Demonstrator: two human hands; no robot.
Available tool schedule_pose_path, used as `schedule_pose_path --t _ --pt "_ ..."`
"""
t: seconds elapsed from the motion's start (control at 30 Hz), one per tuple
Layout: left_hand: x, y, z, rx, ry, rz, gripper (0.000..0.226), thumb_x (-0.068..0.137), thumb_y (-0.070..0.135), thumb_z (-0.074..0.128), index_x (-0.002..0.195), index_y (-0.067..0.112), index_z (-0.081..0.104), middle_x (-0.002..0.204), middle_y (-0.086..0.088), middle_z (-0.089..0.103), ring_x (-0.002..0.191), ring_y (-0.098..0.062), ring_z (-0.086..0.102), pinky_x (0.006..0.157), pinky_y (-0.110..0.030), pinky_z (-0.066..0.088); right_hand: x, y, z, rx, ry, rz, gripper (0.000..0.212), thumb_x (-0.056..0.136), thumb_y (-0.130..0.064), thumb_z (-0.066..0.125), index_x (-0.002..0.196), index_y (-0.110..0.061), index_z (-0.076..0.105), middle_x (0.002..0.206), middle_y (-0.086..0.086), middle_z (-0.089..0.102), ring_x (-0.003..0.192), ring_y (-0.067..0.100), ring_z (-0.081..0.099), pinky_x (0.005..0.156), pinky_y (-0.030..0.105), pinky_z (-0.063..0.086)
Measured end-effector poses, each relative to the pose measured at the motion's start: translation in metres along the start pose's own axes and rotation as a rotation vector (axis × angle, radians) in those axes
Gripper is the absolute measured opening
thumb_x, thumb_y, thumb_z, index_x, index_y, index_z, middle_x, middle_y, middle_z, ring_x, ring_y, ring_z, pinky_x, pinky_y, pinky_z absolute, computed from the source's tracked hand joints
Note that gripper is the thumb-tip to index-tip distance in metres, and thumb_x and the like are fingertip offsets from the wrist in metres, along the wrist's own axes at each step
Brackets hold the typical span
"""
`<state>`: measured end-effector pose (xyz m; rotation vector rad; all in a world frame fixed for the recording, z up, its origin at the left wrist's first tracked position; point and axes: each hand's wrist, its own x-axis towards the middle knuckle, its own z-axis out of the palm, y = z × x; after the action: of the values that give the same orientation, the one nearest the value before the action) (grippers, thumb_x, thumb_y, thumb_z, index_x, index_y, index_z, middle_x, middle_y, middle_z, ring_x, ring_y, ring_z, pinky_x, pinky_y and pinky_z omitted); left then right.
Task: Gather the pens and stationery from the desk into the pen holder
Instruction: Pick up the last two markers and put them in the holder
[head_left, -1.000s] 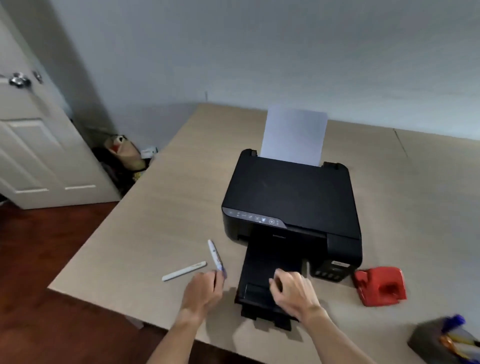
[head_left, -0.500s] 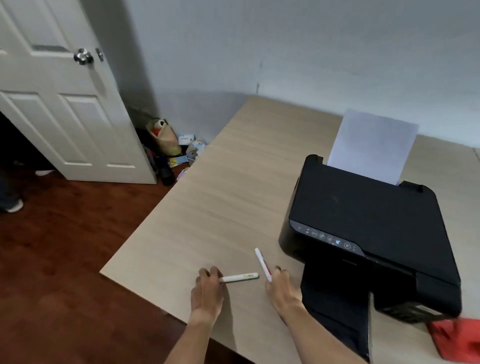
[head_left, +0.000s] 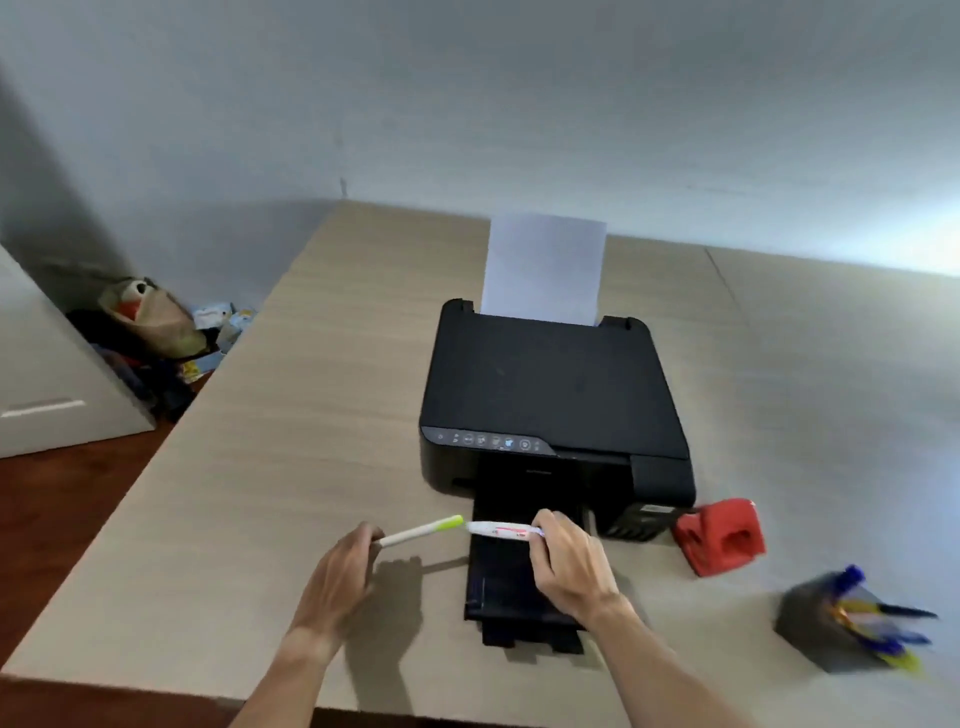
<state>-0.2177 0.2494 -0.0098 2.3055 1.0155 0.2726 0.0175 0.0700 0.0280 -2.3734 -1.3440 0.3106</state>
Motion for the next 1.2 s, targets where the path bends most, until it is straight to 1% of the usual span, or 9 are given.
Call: schedule_pose_path --t 0.1,0.23,0.33,0.43,0.6,0.8,1.0,1.13,1.2 --pt "0.006 0.047 0.026 -0.012 -0.067 0.118 0.012 0.1 0.022 0.04 0.091 0.028 0.046 0.082 0.003 0.059 0.077 -0.024 0.056 0.063 -0.035 0.038 -0.028 0.056 -0.049 -0.054 0.065 0.02 0.013 0.091 -0.03 0.036 0.081 -0.023 0.04 0.078 -0.004 0.051 0.062 0.024 0.053 0.056 0.042 0.046" --pt "0.009 0.118 0.067 -0.058 -0.158 0.272 0.015 0.1 0.023 0.039 0.088 0.03 0.045 0.07 0.005 0.054 0.061 -0.012 0.05 0.056 -0.031 0.038 -0.078 0.132 -0.113 -0.091 0.183 0.148 0.007 0.093 -0.025 0.042 0.089 -0.024 0.048 0.083 -0.003 0.057 0.064 0.021 0.057 0.057 0.038 0.048" --pt "0.014 0.166 0.095 -0.091 -0.213 0.341 0.015 0.1 0.024 0.04 0.088 0.031 0.046 0.069 0.006 0.055 0.062 -0.01 0.053 0.056 -0.03 0.042 -0.122 0.183 -0.152 -0.142 0.316 0.326 0.011 0.092 -0.024 0.042 0.095 -0.021 0.052 0.092 -0.001 0.06 0.075 0.028 0.061 0.061 0.037 0.045" --pt "0.021 0.214 0.119 -0.12 -0.254 0.421 0.016 0.1 0.024 0.041 0.087 0.029 0.047 0.072 0.008 0.057 0.065 -0.01 0.054 0.059 -0.032 0.046 -0.159 0.221 -0.187 -0.164 0.364 0.441 0.007 0.093 -0.023 0.045 0.095 -0.023 0.052 0.095 -0.004 0.059 0.077 0.026 0.061 0.064 0.036 0.046" --pt "0.027 0.286 0.153 -0.114 -0.269 0.527 0.014 0.098 0.023 0.044 0.088 0.029 0.052 0.081 0.011 0.059 0.07 -0.008 0.055 0.064 -0.031 0.048 -0.193 0.266 -0.219 -0.192 0.323 0.525 0.003 0.087 -0.018 0.053 0.086 -0.02 0.054 0.081 -0.002 0.06 0.068 0.024 0.06 0.059 0.033 0.045" --pt "0.028 0.36 0.181 -0.101 -0.258 0.683 0.017 0.094 0.03 0.042 0.093 0.024 0.057 0.087 0.005 0.061 0.077 -0.015 0.058 0.068 -0.034 0.049 -0.197 0.287 -0.219 -0.123 0.267 0.503 0.004 0.079 -0.016 0.056 0.076 -0.018 0.057 0.074 -0.006 0.056 0.066 0.019 0.055 0.058 0.028 0.04" --pt "0.027 0.41 0.201 -0.081 -0.234 0.748 0.013 0.096 0.022 0.049 0.097 0.02 0.061 0.089 0.004 0.06 0.079 -0.013 0.057 0.07 -0.027 0.048 -0.182 0.303 -0.206 -0.058 0.163 0.535 0.012 0.084 -0.024 0.054 0.086 -0.016 0.063 0.091 0.0 0.061 0.083 0.021 0.06 0.068 0.031 0.046" --pt "0.029 0.425 0.213 -0.056 -0.223 0.757 0.013 0.096 0.021 0.049 0.097 0.019 0.062 0.089 0.004 0.06 0.08 -0.009 0.054 0.071 -0.022 0.046 -0.18 0.311 -0.206 0.028 0.147 0.5 0.004 0.084 -0.019 0.055 0.086 -0.017 0.056 0.086 -0.004 0.057 0.075 0.016 0.05 0.067 0.034 0.048" --pt "0.033 0.429 0.22 -0.034 -0.225 0.754 0.012 0.096 0.021 0.048 0.095 0.02 0.06 0.088 0.004 0.059 0.079 -0.01 0.054 0.071 -0.025 0.048 -0.183 0.315 -0.208 0.048 0.15 0.474 0.013 0.081 -0.017 0.055 0.093 -0.018 0.052 0.085 -0.005 0.054 0.072 0.017 0.049 0.063 0.031 0.045"
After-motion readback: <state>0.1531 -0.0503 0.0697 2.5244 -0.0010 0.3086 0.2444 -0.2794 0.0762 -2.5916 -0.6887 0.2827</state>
